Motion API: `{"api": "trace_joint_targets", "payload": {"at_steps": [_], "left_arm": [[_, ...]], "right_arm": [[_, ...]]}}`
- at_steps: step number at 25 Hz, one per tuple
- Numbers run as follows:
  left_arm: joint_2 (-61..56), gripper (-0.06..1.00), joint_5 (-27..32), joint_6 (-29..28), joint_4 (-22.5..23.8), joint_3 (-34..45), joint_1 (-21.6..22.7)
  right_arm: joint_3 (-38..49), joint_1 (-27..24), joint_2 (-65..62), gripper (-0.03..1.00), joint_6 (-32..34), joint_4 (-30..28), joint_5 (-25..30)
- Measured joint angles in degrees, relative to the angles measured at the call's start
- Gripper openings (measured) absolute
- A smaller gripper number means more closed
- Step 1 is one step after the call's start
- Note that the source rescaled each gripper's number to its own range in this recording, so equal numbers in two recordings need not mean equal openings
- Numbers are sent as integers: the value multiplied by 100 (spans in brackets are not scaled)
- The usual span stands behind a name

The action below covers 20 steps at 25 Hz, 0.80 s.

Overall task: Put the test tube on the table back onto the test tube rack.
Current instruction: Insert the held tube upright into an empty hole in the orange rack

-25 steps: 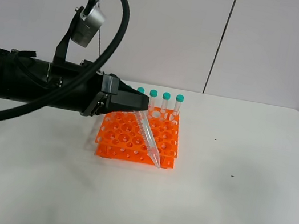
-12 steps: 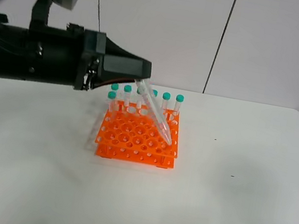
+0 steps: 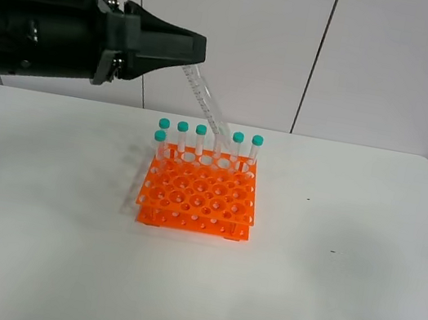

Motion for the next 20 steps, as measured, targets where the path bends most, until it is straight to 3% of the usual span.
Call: {"api": "trace_joint_targets", "payload": {"at_steps": [3, 6, 9, 12, 15, 18, 20], "left_arm": [[0, 0, -371, 247, 805, -92, -15], [0, 0, -830, -270, 2202, -176, -66], [6, 0, -1714, -1628, 3906, -185, -200], [5, 0, -2623, -3497, 6177, -185, -509], [5, 0, -3100, -5289, 7960, -185, -871], [46, 0, -3607, -6367, 9081, -42, -960], [207, 0, -3928, -6715, 9344, 35, -960]], "right_arm": [[0, 0, 0, 100, 0, 4, 0], [0, 0, 0, 100, 0, 4, 0], [0, 0, 0, 100, 0, 4, 0], [0, 0, 0, 100, 0, 4, 0], [0, 0, 0, 100, 0, 4, 0], [0, 0, 0, 100, 5, 4, 0], [0, 0, 0, 100, 5, 10, 0]]}}
